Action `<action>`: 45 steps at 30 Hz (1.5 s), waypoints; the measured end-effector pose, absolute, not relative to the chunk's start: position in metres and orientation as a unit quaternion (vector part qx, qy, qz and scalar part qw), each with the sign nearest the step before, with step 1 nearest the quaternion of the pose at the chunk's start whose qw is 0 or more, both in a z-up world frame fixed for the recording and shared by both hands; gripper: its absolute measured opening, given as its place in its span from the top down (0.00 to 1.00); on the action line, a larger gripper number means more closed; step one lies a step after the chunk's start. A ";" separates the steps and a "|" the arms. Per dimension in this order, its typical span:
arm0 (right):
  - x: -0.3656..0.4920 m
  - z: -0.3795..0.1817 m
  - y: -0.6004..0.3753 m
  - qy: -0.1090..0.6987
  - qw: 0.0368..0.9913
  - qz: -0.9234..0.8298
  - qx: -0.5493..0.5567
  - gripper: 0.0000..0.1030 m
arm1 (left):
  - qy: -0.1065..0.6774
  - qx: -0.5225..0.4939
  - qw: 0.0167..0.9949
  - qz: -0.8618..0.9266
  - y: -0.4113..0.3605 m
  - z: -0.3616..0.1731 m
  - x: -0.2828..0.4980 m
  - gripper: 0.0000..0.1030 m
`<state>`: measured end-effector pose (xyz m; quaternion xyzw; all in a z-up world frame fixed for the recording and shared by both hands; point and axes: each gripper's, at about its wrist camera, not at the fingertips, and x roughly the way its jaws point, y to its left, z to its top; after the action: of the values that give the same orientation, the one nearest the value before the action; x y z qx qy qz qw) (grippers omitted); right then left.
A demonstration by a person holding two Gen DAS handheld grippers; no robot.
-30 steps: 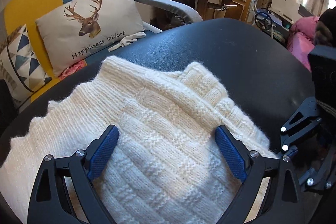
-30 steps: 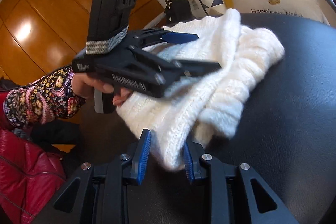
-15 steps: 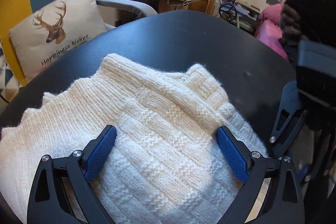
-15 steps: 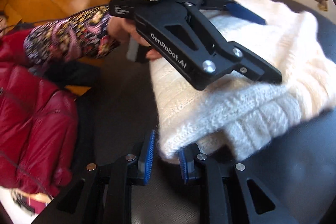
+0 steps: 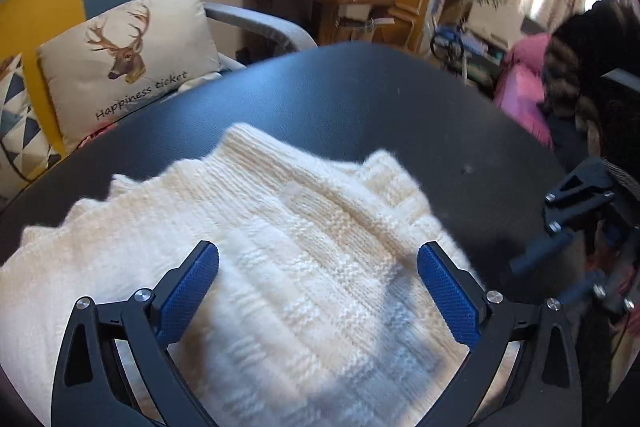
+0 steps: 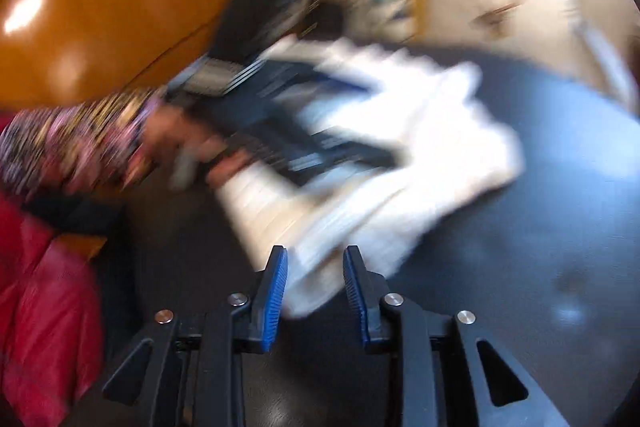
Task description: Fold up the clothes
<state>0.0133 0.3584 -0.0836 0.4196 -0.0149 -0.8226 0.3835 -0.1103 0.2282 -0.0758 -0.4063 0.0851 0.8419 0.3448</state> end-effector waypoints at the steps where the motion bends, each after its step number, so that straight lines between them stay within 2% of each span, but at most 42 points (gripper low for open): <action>1: 0.011 -0.076 0.361 -0.044 0.360 -0.841 0.402 0.72 | 0.074 -0.400 0.336 0.850 0.218 -0.069 -0.111 0.01; 4: -0.004 -0.059 0.352 -0.108 0.326 -0.869 0.356 0.72 | 0.063 -0.398 0.302 0.864 0.182 -0.062 -0.115 0.01; 9: -0.035 -0.073 0.271 0.012 0.251 -0.885 0.392 0.72 | 0.088 -0.404 0.215 0.885 0.113 -0.066 -0.122 0.01; 15: -0.037 -0.094 0.257 0.095 0.229 -0.886 0.392 0.71 | 0.140 -0.399 0.111 0.899 0.040 -0.080 -0.127 0.01; 17: -0.038 -0.100 0.255 0.121 0.222 -0.885 0.391 0.69 | 0.114 -0.414 0.106 0.897 0.023 -0.094 -0.128 0.01; 19: -0.038 -0.107 0.252 0.147 0.215 -0.883 0.390 0.65 | 0.041 -0.427 0.110 0.897 0.007 -0.104 -0.126 0.01; 21: -0.042 -0.113 0.252 0.169 0.210 -0.881 0.389 0.59 | 0.010 -0.421 0.103 0.901 0.007 -0.107 -0.117 0.01; 23: -0.048 -0.117 0.263 0.182 0.212 -0.879 0.386 0.57 | 0.031 -0.425 0.108 0.898 0.024 -0.108 -0.106 0.01; 28: -0.052 -0.113 0.288 0.181 0.212 -0.871 0.405 0.53 | 0.019 -0.428 0.110 0.897 0.042 -0.106 -0.081 0.01; 29: -0.052 -0.108 0.288 0.175 0.213 -0.870 0.408 0.53 | 0.015 -0.427 0.108 0.897 0.044 -0.105 -0.077 0.01; 32: -0.043 -0.084 0.279 0.143 0.225 -0.881 0.390 0.66 | -0.013 -0.424 0.121 0.898 0.034 -0.097 -0.068 0.01; 35: -0.025 -0.065 0.253 0.103 0.272 -0.882 0.371 0.66 | -0.035 -0.412 0.125 0.902 0.019 -0.087 -0.059 0.01; 37: -0.016 -0.064 0.225 0.100 0.314 -0.866 0.377 0.66 | -0.010 -0.408 0.107 0.907 0.015 -0.084 -0.056 0.01; 40: 0.002 -0.072 0.179 0.138 0.329 -0.854 0.377 0.67 | 0.030 -0.409 0.077 0.909 0.006 -0.087 -0.057 0.01; 45: 0.021 -0.095 0.140 0.235 0.297 -0.847 0.373 0.67 | 0.028 -0.418 0.084 0.904 -0.006 -0.097 -0.058 0.01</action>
<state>0.0211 0.1402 -0.0945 0.3726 0.2351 -0.8471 0.2971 -0.0584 -0.0061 -0.0968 -0.4179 0.0281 0.9042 0.0841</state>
